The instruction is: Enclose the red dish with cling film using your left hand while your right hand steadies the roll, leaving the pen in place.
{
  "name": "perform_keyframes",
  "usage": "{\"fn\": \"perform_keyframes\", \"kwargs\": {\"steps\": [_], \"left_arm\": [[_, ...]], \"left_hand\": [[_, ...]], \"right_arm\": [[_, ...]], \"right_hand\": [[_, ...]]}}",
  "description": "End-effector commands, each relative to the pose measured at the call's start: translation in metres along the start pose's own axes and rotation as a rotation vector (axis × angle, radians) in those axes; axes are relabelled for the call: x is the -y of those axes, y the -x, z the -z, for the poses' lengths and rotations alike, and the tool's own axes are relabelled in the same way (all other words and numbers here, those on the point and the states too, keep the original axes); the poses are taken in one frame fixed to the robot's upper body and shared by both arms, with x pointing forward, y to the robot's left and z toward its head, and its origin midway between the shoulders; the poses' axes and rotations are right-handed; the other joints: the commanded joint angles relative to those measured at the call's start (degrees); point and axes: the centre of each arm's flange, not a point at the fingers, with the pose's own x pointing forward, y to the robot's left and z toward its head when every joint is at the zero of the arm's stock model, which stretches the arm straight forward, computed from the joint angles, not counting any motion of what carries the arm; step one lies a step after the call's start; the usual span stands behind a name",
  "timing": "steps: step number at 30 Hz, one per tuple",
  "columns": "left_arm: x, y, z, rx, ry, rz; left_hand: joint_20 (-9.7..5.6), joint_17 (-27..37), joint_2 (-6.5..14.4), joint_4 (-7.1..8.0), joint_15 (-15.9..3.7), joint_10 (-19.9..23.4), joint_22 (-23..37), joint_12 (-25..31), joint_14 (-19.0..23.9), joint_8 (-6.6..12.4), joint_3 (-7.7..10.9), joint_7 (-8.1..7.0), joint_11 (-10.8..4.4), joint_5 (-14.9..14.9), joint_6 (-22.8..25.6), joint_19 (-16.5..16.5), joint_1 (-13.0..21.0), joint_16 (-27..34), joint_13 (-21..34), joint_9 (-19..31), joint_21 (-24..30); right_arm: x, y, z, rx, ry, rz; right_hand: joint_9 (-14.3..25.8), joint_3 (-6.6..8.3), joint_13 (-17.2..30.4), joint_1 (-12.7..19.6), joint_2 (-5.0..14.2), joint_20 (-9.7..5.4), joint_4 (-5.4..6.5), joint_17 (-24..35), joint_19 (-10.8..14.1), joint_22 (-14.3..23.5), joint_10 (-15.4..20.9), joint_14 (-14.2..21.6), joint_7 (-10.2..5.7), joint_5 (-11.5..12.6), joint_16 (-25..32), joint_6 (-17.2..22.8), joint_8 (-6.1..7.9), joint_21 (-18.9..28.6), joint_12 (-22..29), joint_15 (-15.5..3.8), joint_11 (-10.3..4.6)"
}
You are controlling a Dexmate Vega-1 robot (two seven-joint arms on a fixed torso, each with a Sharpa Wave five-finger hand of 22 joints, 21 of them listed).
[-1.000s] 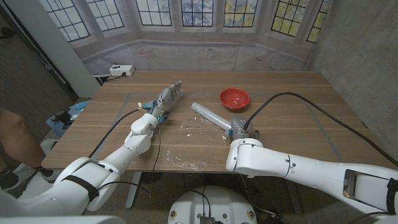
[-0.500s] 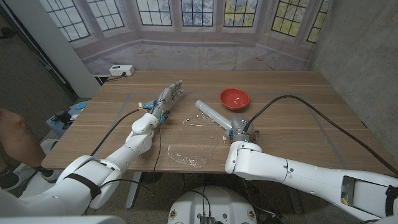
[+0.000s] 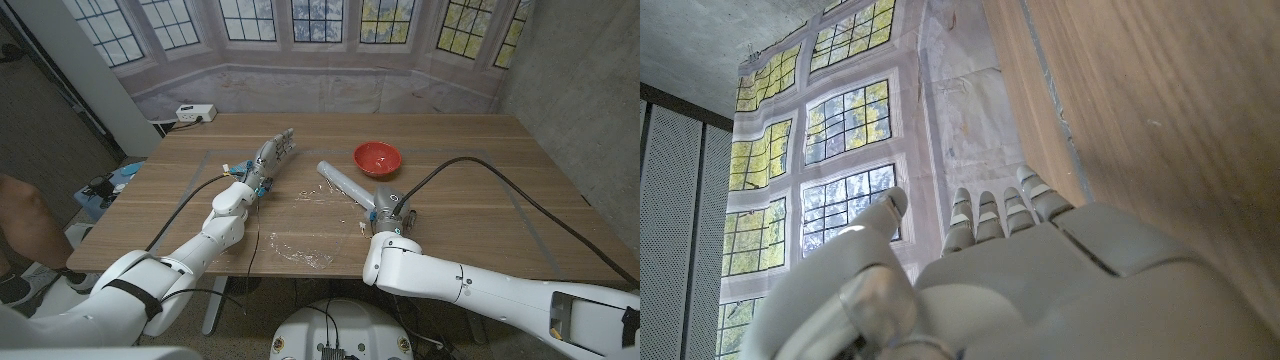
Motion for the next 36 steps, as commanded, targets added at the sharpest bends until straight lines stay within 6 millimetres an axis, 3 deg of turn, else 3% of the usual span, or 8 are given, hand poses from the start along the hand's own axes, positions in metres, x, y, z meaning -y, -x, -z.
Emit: {"fn": "perform_keyframes", "kwargs": {"steps": [1,12,36], "left_arm": [[0.003,0.001,0.0,-0.006,-0.005,0.001],[0.005,0.004,0.001,-0.007,-0.001,-0.003],[0.005,0.006,-0.001,-0.012,-0.003,-0.016]], "left_hand": [[-0.02,0.1,0.0,-0.04,0.49,0.3,0.3,0.2,0.2,0.15,0.1,-0.01,0.36,0.4,0.5,0.5,0.5,0.1,0.3,0.3,0.0],[0.09,0.1,0.0,-0.05,0.61,0.3,0.3,0.1,0.1,0.11,0.06,0.02,0.41,0.4,0.5,0.6,0.6,0.1,0.3,0.3,-0.2],[0.08,0.2,0.0,-0.08,0.51,0.2,0.3,0.0,0.1,0.01,-0.03,0.08,0.48,0.4,0.5,0.6,0.7,0.1,0.3,0.3,-0.5]], "right_arm": [[0.001,0.005,0.004,0.005,0.009,0.045],[0.002,0.008,0.007,0.017,0.016,0.066],[0.026,0.012,-0.002,0.086,-0.016,0.131]], "right_hand": [[0.1,0.73,3.1,5.1,4.09,-0.1,0.18,0.2,1.0,0.3,7.9,6.9,-9.35,-0.1,-0.7,10.7,0.78,1.1,2.1,-12.58,-8.09],[-0.2,0.42,2.2,4.5,3.68,-0.86,0.48,0.1,1.8,0.6,10.2,8.7,-10.0,-0.1,-2.1,12.1,1.43,2.5,2.4,-13.58,-9.3],[-0.7,0.21,-0.5,3.7,3.39,-1.8,0.63,-0.3,2.4,1.1,13.4,12.1,-10.14,-0.1,-4.8,14.3,2.28,5.0,2.0,-14.03,-9.75]]}}
